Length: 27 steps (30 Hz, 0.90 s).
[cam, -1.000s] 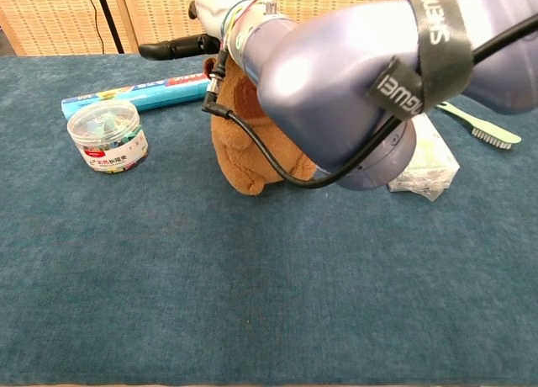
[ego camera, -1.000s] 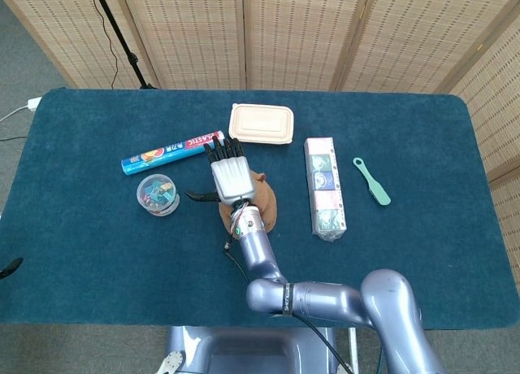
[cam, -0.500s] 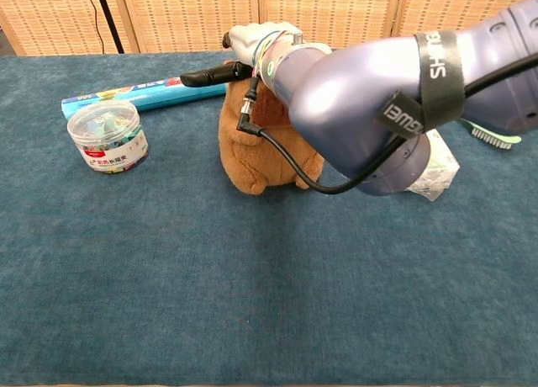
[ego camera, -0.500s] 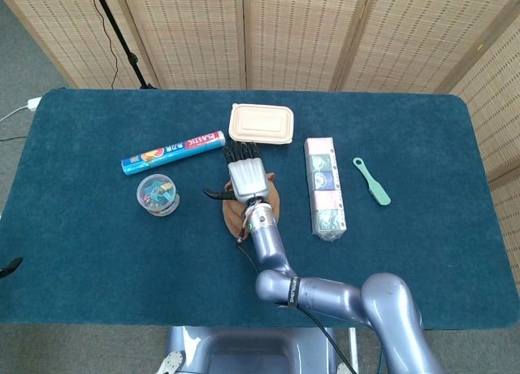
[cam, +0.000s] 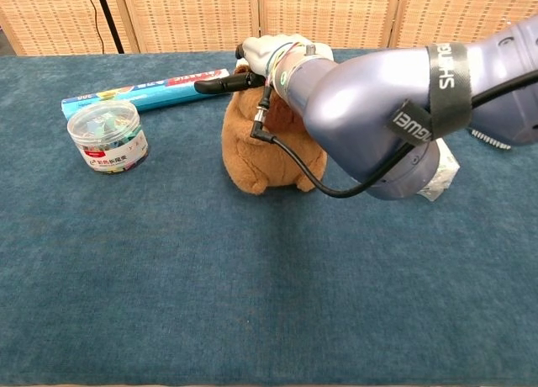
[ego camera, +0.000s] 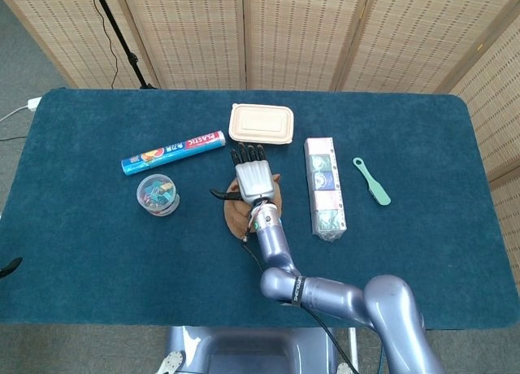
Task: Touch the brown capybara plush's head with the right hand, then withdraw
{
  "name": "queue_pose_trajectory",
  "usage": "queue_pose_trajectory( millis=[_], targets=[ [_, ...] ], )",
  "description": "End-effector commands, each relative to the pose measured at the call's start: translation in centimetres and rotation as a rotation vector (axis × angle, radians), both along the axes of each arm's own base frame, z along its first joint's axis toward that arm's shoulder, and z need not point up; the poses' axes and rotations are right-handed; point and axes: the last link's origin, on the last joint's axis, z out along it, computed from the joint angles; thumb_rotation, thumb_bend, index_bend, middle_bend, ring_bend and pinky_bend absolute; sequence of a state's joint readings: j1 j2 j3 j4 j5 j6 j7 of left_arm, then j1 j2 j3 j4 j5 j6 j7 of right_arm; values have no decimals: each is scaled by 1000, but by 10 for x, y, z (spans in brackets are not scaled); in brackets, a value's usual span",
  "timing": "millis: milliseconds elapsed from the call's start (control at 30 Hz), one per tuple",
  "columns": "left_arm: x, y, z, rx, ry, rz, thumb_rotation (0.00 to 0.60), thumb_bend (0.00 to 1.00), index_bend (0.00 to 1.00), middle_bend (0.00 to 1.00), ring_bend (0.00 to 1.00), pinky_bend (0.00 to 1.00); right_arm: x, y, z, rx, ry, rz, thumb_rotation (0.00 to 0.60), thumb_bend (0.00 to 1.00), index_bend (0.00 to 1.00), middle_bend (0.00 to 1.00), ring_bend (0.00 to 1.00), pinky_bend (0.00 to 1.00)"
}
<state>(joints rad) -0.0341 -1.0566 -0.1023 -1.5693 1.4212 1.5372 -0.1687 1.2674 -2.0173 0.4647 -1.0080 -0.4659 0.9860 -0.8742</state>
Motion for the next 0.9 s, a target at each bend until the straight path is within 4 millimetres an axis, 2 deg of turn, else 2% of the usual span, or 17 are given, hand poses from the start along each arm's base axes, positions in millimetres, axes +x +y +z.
queue_pose_trajectory(
  millis=[33,233,400,533,667,900],
  targets=[
    [0,0,0,-1,0,-1,600,0,0,0,0,0,0,1,1,1,0,-4,33,0,0,0,0,0],
    [0,-1,0,1,-1,-3,600,0,0,0,0,0,1,1,4,10,-13,-23,31,0,0,0,0,0],
    [0,-1,0,0,-4,-3,600,0,0,0,0,0,16,2,20,-20,-76,37,29,0,0,0,0,0],
    [1,0,0,-4,-3,-4,600,0,0,0,0,0,29,5,42,-54,-110,83,27,0,0,0,0,0],
    [1,-1,-1,-7,-3,-6,600,0,0,0,0,0,34,11,67,-87,-120,115,28,0,0,0,0,0],
    [3,-4,-2,-13,1,-17,600,0,0,0,0,0,16,24,120,-153,-108,135,28,0,0,0,0,0]
  ],
)
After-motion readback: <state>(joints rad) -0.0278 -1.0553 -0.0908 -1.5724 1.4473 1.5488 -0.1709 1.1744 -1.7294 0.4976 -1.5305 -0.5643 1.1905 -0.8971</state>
